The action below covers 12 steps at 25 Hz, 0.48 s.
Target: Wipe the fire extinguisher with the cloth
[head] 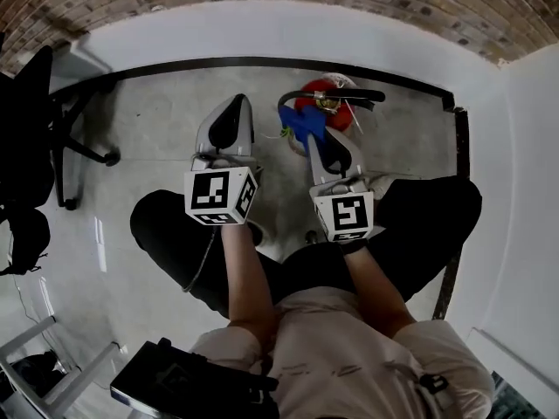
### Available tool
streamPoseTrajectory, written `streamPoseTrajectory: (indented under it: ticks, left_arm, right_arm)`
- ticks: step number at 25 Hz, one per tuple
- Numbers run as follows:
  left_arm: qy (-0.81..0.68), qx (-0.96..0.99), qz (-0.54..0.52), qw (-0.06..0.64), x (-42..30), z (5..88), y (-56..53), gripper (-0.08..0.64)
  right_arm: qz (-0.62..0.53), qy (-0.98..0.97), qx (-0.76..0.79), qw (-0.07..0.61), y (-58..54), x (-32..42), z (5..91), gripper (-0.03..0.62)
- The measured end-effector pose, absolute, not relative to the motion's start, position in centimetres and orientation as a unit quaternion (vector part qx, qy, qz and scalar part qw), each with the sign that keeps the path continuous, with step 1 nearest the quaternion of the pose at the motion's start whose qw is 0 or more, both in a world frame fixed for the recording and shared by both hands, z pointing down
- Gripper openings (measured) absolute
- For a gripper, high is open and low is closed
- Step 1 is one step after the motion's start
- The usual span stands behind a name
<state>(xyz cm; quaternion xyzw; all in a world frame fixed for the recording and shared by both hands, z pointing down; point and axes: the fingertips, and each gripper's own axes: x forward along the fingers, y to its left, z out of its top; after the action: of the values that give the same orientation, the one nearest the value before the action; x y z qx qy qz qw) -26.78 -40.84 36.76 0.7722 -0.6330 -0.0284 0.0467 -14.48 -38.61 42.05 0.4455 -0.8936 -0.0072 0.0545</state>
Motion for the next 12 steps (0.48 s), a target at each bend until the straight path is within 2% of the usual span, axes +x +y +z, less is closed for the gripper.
streamPoseTrajectory:
  ticks: [5,9,12]
  left_arm:
    - [-0.618,0.785,-0.029,0.034,-24.6,36.2,-40.8,0.000]
    - [-0.629,0.777,-0.028,0.034,-25.7,36.4,-40.0,0.000]
    - [-0.635,0.771,-0.021,0.041,-26.4,37.3,-39.7,0.000]
  right_arm:
    - [0.007,-0.866,0.485,0.120,-40.7,-13.4,43.3,0.063]
    - [0.006,-0.879,0.459,0.131,-40.4,-15.6,45.7,0.064]
    - [-0.004,-0.882,0.438,0.175,-39.4,-18.1,48.9,0.063]
